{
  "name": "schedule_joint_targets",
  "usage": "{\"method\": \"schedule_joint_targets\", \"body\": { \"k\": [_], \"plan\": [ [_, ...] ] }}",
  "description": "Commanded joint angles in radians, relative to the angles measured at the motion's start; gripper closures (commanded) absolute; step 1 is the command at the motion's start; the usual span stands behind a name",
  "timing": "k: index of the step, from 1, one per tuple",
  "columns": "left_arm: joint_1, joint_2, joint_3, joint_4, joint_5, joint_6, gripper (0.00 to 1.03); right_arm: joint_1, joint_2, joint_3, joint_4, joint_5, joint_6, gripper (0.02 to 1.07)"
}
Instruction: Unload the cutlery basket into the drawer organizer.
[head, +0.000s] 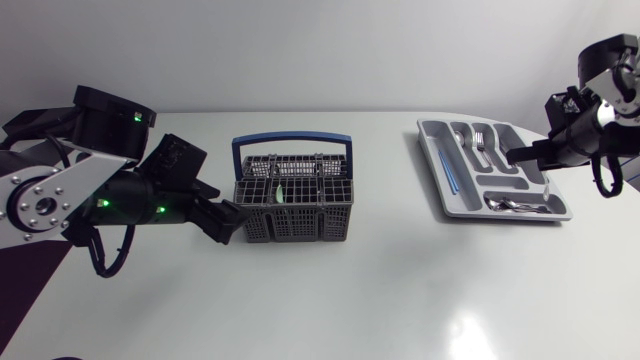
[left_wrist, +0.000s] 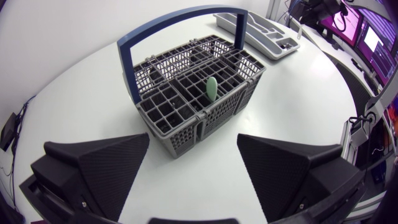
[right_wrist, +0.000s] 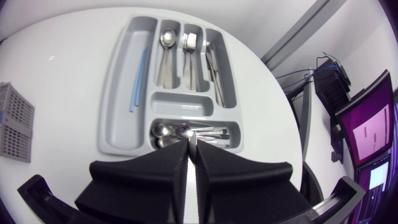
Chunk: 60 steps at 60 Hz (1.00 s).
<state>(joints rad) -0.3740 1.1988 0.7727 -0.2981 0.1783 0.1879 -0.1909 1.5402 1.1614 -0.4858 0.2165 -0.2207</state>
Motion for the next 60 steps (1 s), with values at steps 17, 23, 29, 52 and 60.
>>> {"method": "schedule_joint_targets", "body": {
  "k": [17,23,29,52,60],
  "plan": [
    [-0.011,-0.021,0.000,-0.030,-0.008,0.007,0.04,-0.058,0.235,-0.034,0.265,0.167,-0.105,1.01],
    [-0.013,-0.024,0.000,-0.033,-0.010,0.007,0.04,-0.047,0.268,-0.039,0.303,0.182,-0.109,0.98],
    [-0.014,-0.030,0.000,-0.036,-0.013,0.007,0.04,-0.036,0.293,-0.046,0.335,0.188,-0.118,0.95],
    [-0.023,-0.033,-0.003,-0.042,-0.014,0.005,0.04,0.021,0.212,-0.078,0.257,0.035,-0.097,0.07],
    [-0.022,-0.036,-0.009,-0.042,-0.014,0.007,0.04,0.004,0.121,-0.026,0.130,-0.192,-0.035,0.07]
  ]
}}
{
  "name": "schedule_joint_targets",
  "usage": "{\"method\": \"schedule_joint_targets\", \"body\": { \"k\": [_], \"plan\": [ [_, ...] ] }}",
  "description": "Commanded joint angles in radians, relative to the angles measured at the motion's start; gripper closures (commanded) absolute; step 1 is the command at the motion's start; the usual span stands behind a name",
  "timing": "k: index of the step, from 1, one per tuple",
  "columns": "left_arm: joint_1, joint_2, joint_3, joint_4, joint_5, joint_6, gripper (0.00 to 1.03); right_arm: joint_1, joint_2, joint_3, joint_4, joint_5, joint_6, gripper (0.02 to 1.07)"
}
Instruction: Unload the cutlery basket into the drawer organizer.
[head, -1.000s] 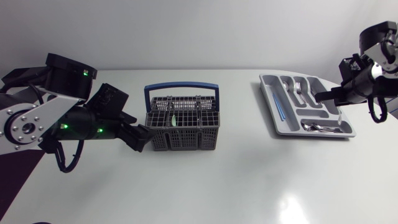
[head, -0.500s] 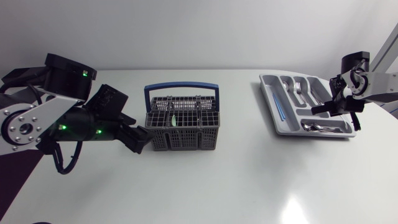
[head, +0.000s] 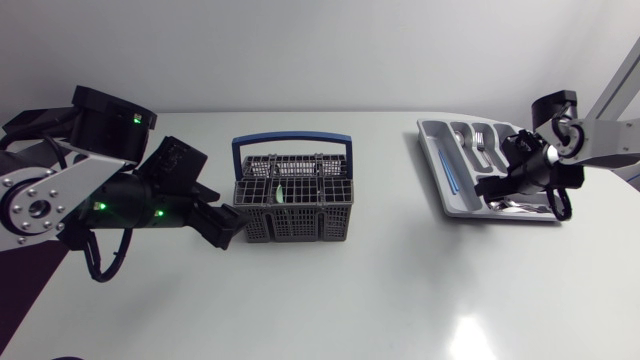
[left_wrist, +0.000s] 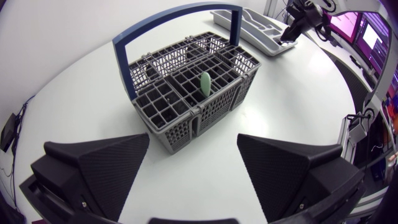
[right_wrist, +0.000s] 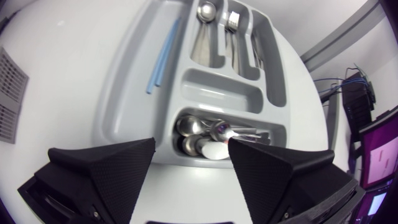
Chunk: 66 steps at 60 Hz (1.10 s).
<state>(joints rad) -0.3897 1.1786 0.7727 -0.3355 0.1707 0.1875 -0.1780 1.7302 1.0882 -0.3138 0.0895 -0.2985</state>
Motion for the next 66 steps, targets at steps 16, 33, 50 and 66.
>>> {"method": "schedule_joint_targets", "body": {
  "k": [16,33,50,66],
  "plan": [
    [-0.008,-0.017,-0.012,0.000,-0.007,0.007,0.04,0.100,-0.254,0.078,-0.220,-0.301,0.121,0.07],
    [-0.003,-0.017,-0.003,0.000,-0.007,0.013,0.04,0.397,-0.333,0.141,-0.335,-0.269,0.265,0.07],
    [0.020,-0.022,-0.007,0.003,-0.007,0.018,0.04,0.638,-0.284,0.248,-0.375,-0.229,0.414,0.07],
    [0.064,-0.023,-0.007,0.003,0.001,0.038,0.04,0.781,-0.235,0.315,-0.369,-0.172,0.549,0.07]
  ]
}}
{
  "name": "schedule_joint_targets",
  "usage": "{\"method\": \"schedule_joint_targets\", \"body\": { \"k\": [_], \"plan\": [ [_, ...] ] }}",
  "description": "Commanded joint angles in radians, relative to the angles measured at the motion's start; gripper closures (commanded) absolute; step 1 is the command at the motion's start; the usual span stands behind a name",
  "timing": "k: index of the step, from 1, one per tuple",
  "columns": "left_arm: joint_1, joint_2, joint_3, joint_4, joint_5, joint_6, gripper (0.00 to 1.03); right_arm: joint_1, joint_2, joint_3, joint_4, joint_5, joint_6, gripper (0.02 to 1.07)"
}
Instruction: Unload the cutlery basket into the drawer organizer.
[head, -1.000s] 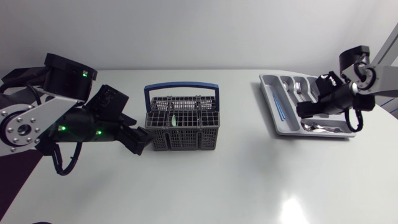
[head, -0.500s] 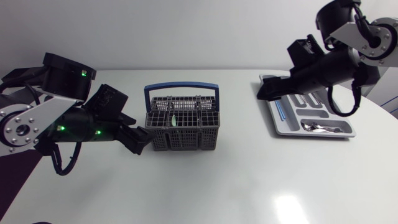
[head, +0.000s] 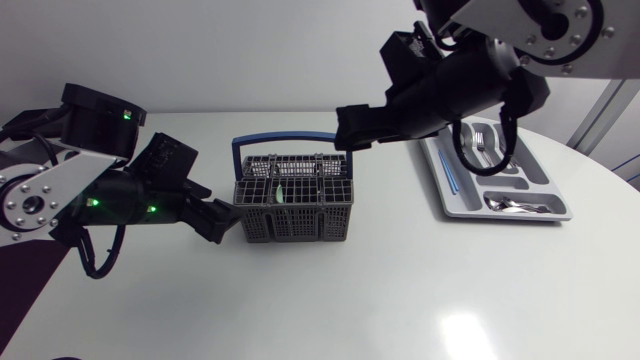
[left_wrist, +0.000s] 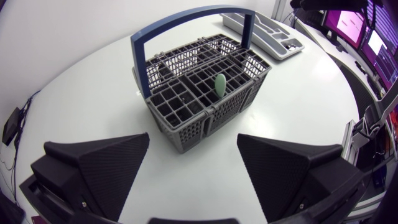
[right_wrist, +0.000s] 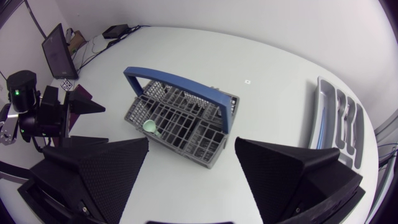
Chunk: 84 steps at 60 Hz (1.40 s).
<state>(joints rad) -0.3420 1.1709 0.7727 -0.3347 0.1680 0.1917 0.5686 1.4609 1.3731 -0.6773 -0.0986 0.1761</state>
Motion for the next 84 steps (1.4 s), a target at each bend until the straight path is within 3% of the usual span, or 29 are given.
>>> {"method": "schedule_joint_targets", "body": {
  "k": [1,8,20,37,84],
  "plan": [
    [0.020,-0.016,-0.009,0.002,0.005,0.037,0.04,0.042,0.038,0.034,-0.002,0.017,0.079,0.07],
    [0.034,-0.017,-0.013,0.002,0.010,0.049,0.04,0.063,0.087,0.086,-0.025,0.017,0.099,0.07],
    [0.063,-0.027,-0.018,-0.006,0.027,0.074,0.04,0.112,0.219,0.248,-0.168,0.022,0.169,0.07],
    [0.092,-0.043,-0.033,-0.021,0.036,0.129,0.04,0.234,0.337,0.281,-0.153,0.045,0.461,0.07],
    [0.141,-0.050,-0.122,0.034,0.057,0.207,0.04,0.226,0.658,0.598,-0.338,0.114,0.720,0.17]
  ]
}}
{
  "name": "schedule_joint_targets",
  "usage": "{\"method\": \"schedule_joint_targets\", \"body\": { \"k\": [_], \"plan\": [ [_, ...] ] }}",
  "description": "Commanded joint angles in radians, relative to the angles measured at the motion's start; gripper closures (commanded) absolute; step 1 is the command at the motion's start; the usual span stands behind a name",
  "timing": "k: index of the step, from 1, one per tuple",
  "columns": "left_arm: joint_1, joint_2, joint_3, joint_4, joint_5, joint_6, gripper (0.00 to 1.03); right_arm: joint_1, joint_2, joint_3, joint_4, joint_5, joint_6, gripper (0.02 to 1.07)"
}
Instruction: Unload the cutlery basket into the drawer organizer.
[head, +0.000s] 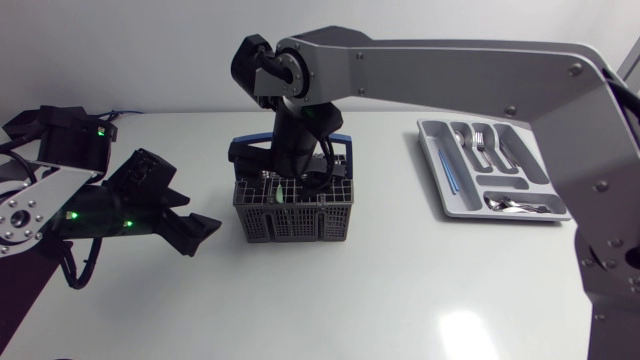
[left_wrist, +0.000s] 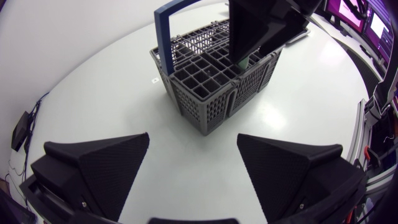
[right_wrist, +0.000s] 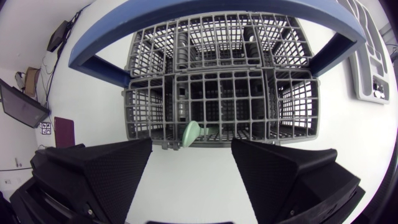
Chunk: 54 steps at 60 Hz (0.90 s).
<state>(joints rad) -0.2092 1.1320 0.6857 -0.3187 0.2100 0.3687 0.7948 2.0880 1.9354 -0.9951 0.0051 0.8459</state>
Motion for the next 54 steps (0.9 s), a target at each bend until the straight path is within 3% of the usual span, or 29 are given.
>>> {"method": "schedule_joint_targets", "body": {
  "k": [1,8,16,21,36,45,54],
  "plan": [
    [0.010,-0.011,-0.038,0.024,0.015,0.029,0.04,0.000,0.033,0.043,-0.023,0.012,0.050,0.17],
    [0.010,-0.008,-0.046,0.036,0.015,0.029,0.04,0.004,0.061,0.079,-0.056,0.022,0.065,0.17],
    [0.010,-0.001,-0.055,0.053,0.015,0.026,0.04,0.014,0.083,0.114,-0.093,0.050,0.087,0.30],
    [0.010,0.002,-0.061,0.064,0.015,0.024,0.04,0.020,0.087,0.122,-0.097,0.056,0.091,0.32],
    [0.007,0.002,-0.087,0.093,0.020,0.019,0.04,0.027,0.092,0.131,-0.102,0.072,0.107,0.64],
    [0.008,0.003,-0.091,0.099,0.026,0.018,0.04,0.035,0.101,0.137,-0.100,0.073,0.105,0.68],
    [0.008,0.003,-0.095,0.102,0.026,0.018,0.04,0.034,0.116,0.145,-0.100,0.073,0.105,0.85]
  ]
}}
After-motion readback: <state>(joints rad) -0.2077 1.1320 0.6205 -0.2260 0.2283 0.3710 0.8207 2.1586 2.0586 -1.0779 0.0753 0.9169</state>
